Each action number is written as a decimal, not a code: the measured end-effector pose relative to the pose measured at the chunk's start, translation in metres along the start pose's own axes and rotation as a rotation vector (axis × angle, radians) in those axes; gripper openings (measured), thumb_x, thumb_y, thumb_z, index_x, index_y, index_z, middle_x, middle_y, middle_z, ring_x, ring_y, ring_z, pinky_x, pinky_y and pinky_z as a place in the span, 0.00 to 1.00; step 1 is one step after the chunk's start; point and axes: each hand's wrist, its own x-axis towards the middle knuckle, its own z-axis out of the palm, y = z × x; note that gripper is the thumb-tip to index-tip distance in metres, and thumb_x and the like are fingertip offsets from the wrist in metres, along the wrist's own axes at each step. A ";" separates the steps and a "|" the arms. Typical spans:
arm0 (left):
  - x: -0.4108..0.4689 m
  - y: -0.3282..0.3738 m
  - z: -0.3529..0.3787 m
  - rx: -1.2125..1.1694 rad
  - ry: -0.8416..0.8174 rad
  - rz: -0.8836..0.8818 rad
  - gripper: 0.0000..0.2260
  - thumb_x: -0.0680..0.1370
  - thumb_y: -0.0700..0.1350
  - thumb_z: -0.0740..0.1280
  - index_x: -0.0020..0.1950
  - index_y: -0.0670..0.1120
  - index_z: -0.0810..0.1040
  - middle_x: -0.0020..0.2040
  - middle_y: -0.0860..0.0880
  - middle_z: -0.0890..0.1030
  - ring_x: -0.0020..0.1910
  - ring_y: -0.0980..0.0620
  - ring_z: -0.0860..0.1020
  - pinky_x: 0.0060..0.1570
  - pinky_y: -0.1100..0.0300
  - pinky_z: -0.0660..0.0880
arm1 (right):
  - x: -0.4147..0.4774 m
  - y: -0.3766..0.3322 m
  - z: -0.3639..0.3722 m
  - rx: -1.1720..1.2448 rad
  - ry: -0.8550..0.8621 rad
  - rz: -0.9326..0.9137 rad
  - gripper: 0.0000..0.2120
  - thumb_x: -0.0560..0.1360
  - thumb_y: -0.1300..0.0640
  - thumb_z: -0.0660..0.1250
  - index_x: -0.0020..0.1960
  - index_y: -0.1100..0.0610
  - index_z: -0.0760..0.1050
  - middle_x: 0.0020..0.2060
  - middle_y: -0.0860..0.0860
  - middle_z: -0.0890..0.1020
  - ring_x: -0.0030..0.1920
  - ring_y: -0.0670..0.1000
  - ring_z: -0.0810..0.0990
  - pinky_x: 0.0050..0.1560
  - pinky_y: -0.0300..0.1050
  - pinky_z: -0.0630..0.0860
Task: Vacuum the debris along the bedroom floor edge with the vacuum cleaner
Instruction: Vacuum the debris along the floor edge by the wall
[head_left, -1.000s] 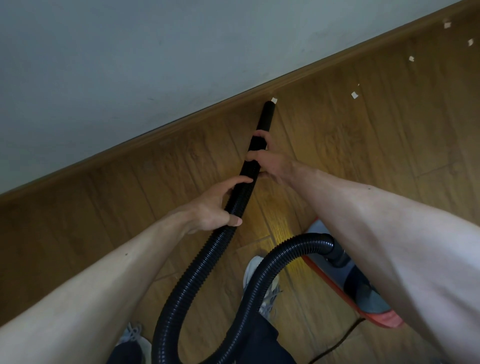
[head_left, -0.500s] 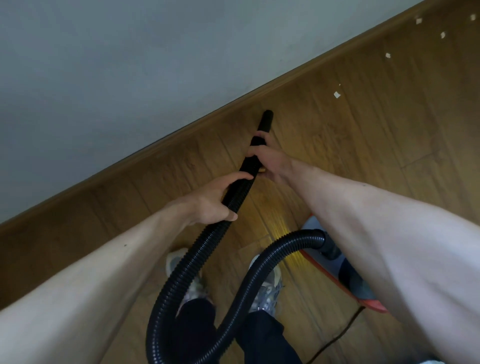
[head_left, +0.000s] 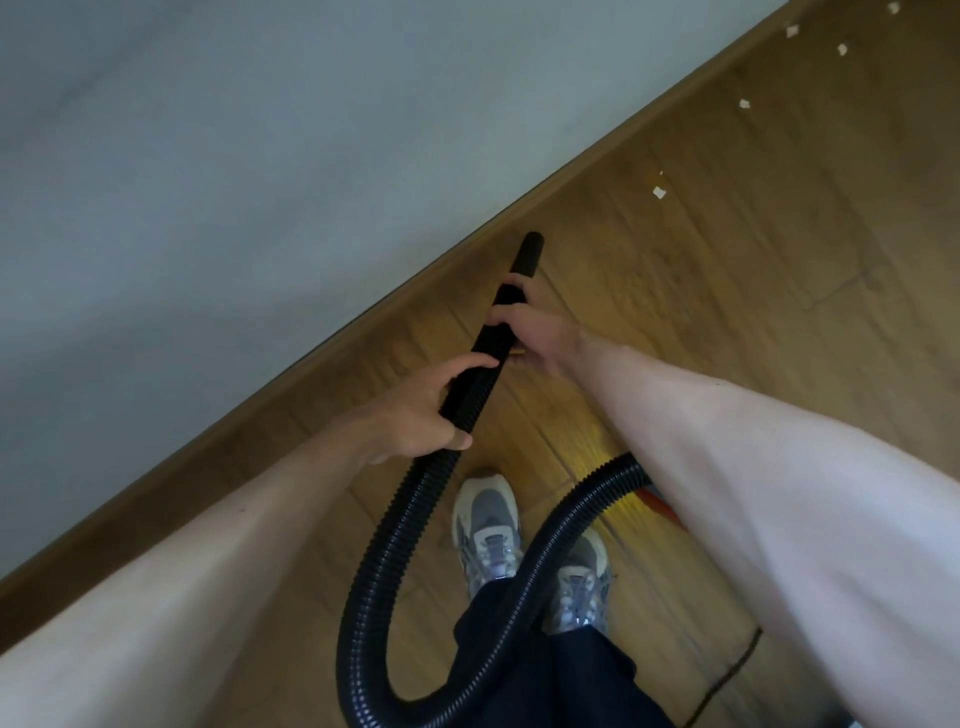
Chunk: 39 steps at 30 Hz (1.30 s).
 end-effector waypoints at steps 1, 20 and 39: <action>0.001 0.000 -0.001 -0.001 0.001 0.004 0.37 0.74 0.32 0.70 0.72 0.66 0.64 0.55 0.58 0.70 0.56 0.54 0.72 0.54 0.56 0.75 | 0.000 -0.001 0.000 0.004 0.008 -0.002 0.29 0.76 0.65 0.64 0.71 0.42 0.63 0.58 0.53 0.74 0.51 0.53 0.79 0.42 0.45 0.79; 0.025 0.044 0.004 -0.058 -0.019 0.038 0.37 0.74 0.32 0.70 0.72 0.66 0.64 0.60 0.56 0.72 0.55 0.55 0.75 0.47 0.54 0.81 | -0.003 -0.022 -0.041 0.147 0.060 -0.049 0.34 0.77 0.67 0.64 0.75 0.43 0.60 0.66 0.56 0.71 0.49 0.52 0.79 0.39 0.43 0.80; 0.079 0.103 0.072 -0.185 0.027 0.101 0.36 0.74 0.34 0.71 0.72 0.65 0.64 0.56 0.62 0.70 0.56 0.57 0.74 0.54 0.51 0.79 | 0.008 -0.035 -0.144 0.069 0.130 0.011 0.29 0.76 0.65 0.67 0.71 0.42 0.66 0.60 0.53 0.75 0.52 0.54 0.81 0.47 0.50 0.82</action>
